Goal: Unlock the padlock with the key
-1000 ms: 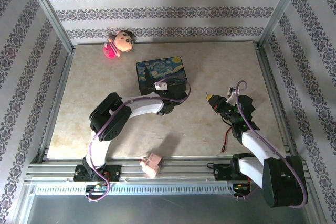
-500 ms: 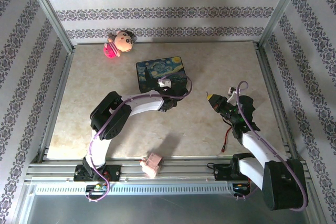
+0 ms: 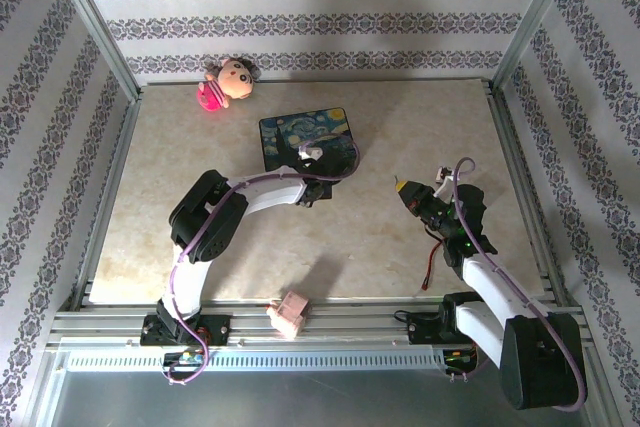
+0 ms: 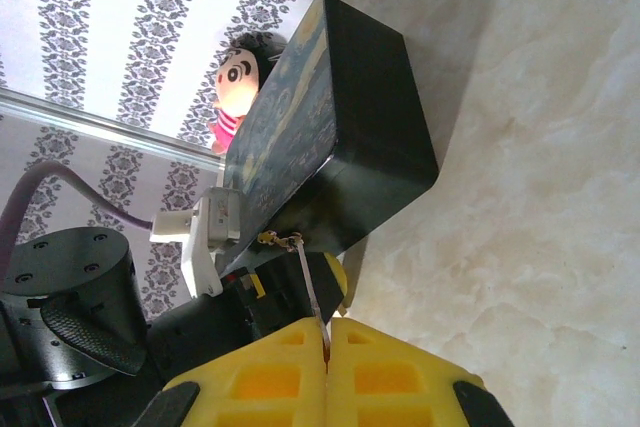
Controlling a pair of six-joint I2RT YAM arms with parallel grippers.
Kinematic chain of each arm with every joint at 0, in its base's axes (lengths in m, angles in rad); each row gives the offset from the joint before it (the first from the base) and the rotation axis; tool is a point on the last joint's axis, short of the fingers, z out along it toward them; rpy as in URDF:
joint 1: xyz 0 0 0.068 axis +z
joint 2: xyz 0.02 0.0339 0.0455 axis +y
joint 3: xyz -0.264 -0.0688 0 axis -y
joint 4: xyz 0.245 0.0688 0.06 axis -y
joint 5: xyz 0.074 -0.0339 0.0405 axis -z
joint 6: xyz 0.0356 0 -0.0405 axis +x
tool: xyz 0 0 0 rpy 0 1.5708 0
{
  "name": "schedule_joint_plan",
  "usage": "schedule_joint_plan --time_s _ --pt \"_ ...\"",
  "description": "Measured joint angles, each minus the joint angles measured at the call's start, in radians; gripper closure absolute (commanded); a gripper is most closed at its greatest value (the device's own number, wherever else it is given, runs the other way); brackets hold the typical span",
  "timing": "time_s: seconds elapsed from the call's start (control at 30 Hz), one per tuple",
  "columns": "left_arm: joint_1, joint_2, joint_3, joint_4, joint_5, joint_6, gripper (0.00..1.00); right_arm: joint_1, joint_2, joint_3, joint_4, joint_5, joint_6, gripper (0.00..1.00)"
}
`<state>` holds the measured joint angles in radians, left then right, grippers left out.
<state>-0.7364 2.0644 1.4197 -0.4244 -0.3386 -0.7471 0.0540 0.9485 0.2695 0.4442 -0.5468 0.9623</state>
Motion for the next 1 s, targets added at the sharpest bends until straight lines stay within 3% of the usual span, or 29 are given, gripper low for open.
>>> schedule_joint_plan --time_s 0.53,1.0 --pt "0.006 0.005 -0.004 0.006 0.039 0.003 0.61 0.000 -0.006 0.000 -0.005 0.000 0.000 1.00" --pt "0.006 0.005 -0.020 0.014 0.095 0.003 0.62 0.000 -0.011 0.000 -0.007 0.000 0.001 1.00"
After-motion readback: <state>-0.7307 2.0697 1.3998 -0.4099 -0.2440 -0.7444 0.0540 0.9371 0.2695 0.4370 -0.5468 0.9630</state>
